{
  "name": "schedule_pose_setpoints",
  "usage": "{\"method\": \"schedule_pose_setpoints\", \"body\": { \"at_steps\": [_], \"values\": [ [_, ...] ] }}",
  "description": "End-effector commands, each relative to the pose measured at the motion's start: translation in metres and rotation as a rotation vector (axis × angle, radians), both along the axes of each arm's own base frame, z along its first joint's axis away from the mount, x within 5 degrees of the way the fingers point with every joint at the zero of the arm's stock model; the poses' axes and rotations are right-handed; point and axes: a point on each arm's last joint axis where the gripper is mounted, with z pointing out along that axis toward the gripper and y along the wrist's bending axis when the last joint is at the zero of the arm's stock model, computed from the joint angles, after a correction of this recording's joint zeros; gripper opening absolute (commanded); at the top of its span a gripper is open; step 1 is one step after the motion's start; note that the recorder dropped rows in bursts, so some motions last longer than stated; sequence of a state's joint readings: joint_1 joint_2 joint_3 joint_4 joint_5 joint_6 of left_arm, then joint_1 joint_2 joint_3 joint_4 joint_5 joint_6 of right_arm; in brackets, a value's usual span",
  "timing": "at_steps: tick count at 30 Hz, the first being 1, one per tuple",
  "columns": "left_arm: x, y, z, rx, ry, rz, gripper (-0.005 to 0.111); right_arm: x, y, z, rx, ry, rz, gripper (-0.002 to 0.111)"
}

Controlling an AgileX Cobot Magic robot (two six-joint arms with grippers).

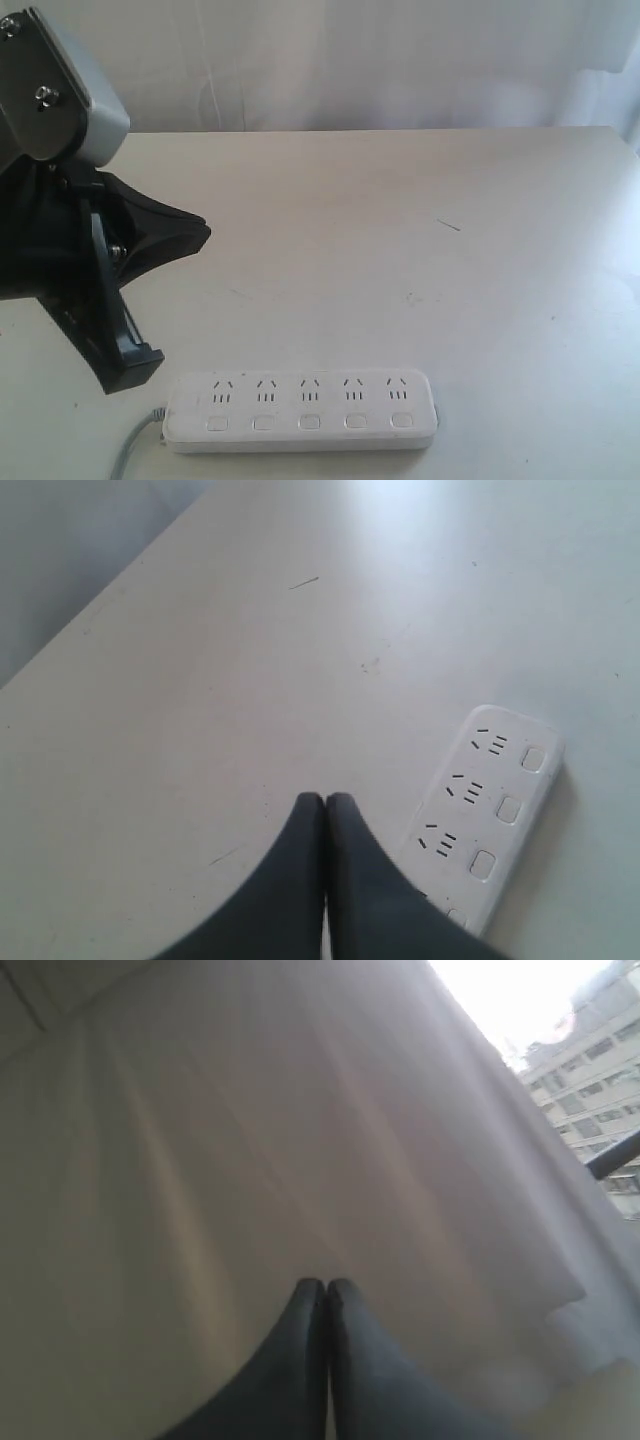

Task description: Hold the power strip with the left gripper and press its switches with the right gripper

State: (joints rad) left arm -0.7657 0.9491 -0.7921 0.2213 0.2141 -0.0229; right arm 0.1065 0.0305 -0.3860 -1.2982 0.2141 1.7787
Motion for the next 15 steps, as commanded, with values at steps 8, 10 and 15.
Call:
{"method": "schedule_pose_setpoints", "body": {
  "at_steps": [8, 10, 15],
  "values": [
    [-0.002, 0.0, -0.001, -0.005, 0.014, -0.002, 0.0, -0.001, 0.022, 0.002, -0.395, -0.035, -0.051, 0.0],
    [-0.002, 0.001, -0.002, 0.001, 0.019, -0.001, 0.0, 0.002, 0.022, -0.003, -0.489, -0.008, -0.085, 0.0],
    [-0.003, 0.001, -0.002, 0.005, 0.024, 0.0, 0.0, 0.011, 0.011, -0.026, -0.495, 0.083, -0.198, 0.0]
  ]
}}
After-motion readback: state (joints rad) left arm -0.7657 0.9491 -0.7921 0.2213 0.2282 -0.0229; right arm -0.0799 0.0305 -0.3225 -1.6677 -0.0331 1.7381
